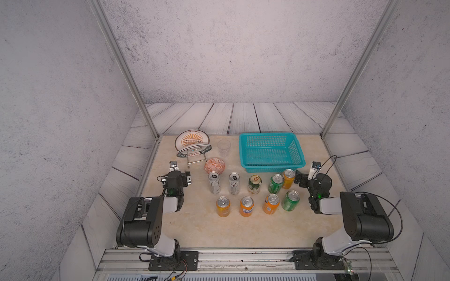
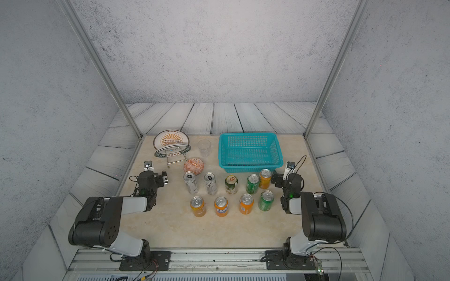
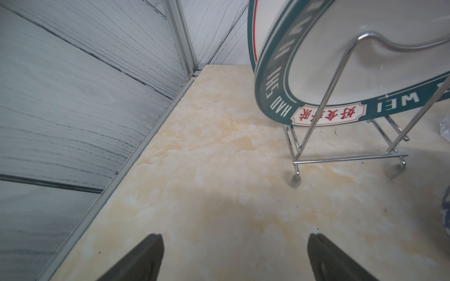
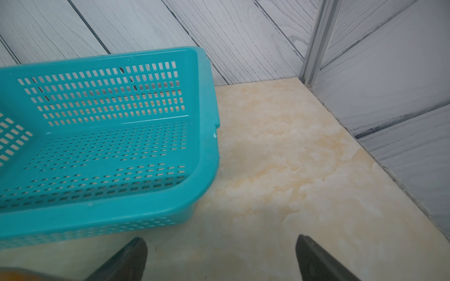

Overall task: Take out the drinks from the basket
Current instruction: Reset both arms

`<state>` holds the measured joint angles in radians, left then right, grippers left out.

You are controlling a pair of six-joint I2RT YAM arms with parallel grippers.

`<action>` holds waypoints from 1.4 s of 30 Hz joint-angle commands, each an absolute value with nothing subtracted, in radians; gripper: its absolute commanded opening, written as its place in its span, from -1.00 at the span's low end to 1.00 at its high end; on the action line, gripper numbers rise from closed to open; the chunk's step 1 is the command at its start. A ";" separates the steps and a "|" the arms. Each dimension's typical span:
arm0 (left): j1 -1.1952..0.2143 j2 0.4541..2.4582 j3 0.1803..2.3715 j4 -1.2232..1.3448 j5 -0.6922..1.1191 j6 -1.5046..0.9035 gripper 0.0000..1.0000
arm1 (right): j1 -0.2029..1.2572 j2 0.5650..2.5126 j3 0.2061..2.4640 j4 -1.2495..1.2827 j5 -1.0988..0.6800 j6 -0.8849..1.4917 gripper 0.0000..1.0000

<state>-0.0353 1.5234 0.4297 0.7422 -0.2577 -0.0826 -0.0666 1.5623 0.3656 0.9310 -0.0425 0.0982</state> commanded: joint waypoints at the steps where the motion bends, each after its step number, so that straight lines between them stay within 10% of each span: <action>1: -0.029 1.525 0.443 0.756 -0.256 -0.073 0.97 | -0.059 1.568 0.385 0.925 -0.041 0.091 0.99; 28: -0.030 1.525 0.443 0.755 -0.255 -0.074 0.97 | -0.049 1.590 0.226 1.254 0.008 0.094 0.99; 42: -0.030 1.525 0.443 0.756 -0.256 -0.074 0.97 | -0.049 1.569 0.382 0.935 -0.041 0.081 0.99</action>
<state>-0.0353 1.5234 0.4297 0.7425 -0.2577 -0.0826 -0.0544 1.5658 0.3340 1.0409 -0.0185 0.0914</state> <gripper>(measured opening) 0.987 0.994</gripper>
